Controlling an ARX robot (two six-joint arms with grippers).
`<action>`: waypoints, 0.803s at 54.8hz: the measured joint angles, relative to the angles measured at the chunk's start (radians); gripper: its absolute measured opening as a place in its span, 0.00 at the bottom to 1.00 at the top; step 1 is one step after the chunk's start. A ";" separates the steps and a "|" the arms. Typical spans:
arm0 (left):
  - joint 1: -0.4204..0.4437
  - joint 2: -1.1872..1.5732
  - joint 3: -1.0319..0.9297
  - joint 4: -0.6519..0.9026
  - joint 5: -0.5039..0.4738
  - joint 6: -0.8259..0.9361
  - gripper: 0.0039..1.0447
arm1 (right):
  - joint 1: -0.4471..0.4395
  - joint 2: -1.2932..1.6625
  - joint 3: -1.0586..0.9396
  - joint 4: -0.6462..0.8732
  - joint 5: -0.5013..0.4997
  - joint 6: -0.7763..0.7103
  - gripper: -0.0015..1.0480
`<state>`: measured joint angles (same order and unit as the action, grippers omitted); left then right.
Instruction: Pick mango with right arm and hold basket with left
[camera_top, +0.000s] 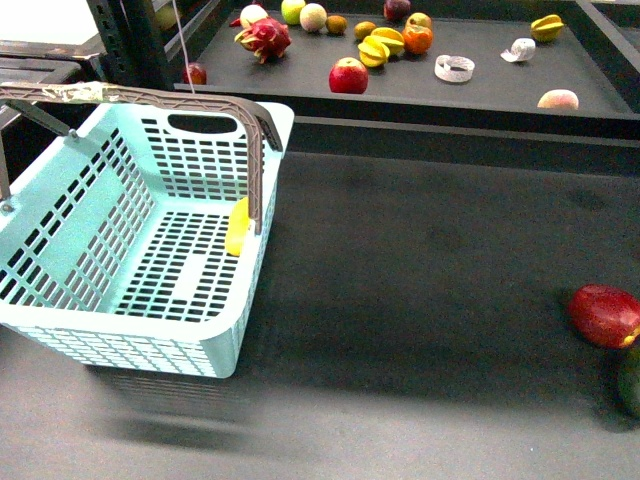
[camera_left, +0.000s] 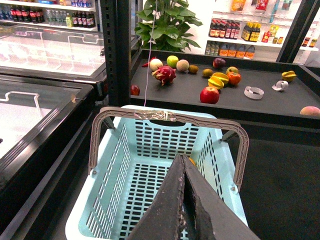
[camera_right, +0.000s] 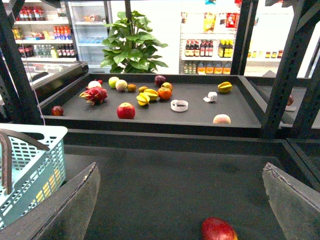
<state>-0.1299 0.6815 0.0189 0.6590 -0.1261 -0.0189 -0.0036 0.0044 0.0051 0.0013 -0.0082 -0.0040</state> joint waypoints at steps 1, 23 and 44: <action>0.005 -0.015 0.000 -0.014 0.006 0.000 0.02 | 0.000 0.000 0.000 0.000 0.000 0.000 0.92; 0.127 -0.309 -0.001 -0.284 0.124 0.009 0.02 | 0.000 0.000 0.000 0.000 0.000 0.000 0.92; 0.127 -0.456 -0.001 -0.429 0.124 0.011 0.02 | 0.000 0.000 0.000 0.000 0.000 0.000 0.92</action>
<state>-0.0025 0.2256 0.0181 0.2302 -0.0025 -0.0078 -0.0036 0.0044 0.0051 0.0013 -0.0082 -0.0040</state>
